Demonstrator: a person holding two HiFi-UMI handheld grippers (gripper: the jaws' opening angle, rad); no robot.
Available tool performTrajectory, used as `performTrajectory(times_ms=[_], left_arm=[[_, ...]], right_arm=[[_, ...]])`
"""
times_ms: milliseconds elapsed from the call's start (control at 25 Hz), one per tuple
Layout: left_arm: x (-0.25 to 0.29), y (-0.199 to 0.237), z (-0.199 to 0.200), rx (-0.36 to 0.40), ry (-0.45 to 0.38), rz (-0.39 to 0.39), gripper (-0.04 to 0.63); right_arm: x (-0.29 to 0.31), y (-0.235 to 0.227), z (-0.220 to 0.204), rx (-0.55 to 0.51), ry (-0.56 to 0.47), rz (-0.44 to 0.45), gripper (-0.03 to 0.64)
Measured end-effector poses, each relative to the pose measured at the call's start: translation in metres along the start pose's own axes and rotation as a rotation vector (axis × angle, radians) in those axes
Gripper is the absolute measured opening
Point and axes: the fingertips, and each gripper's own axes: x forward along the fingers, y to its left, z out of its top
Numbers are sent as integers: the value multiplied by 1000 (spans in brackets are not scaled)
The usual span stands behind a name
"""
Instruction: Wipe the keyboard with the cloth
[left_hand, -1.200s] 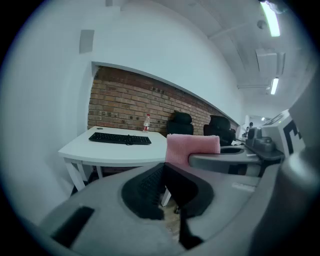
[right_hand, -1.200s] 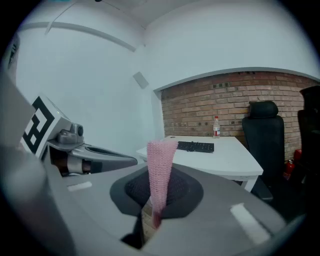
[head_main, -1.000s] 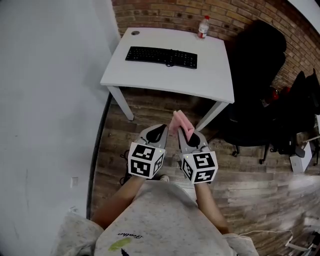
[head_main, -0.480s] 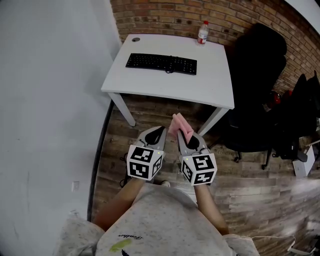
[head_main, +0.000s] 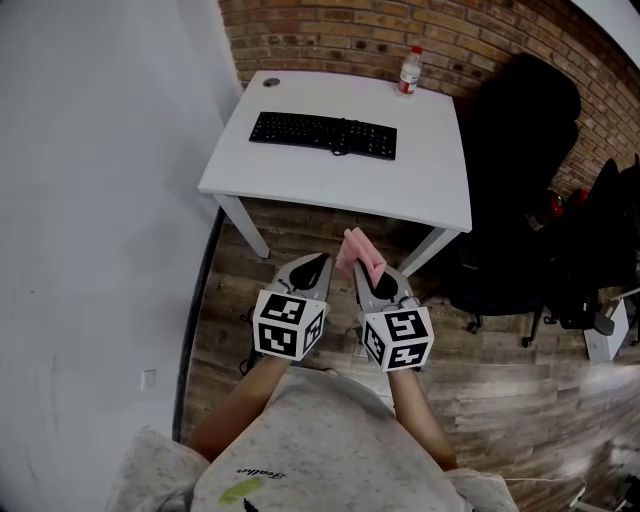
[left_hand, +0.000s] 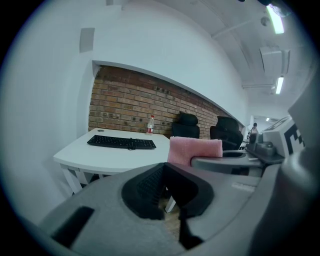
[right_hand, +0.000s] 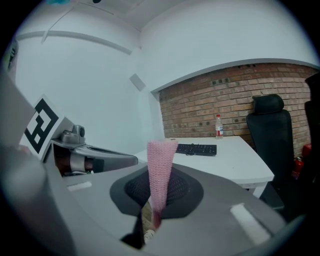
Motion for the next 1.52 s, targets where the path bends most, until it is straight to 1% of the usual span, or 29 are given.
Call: performTrajectory(times_ms=[280,560,1000,1200,1520], left_arm=[[27,41,11,-23,18,0,-4],[59,90,35,-34,25,-20,-3],[100,203,77,-72,37,-23,-3],[115,259,85,-95,40,-6,-3],[131,333,96,-123,42,27,-3]], right_arm=[[48,-7,8,-3,30,2,25],[105,-13,25,-5,63,-7,25],[229,-1,66,-35,110,8,25],[288,9,71,-56,139,30,25],[375,32,75,-113,185,89,25]])
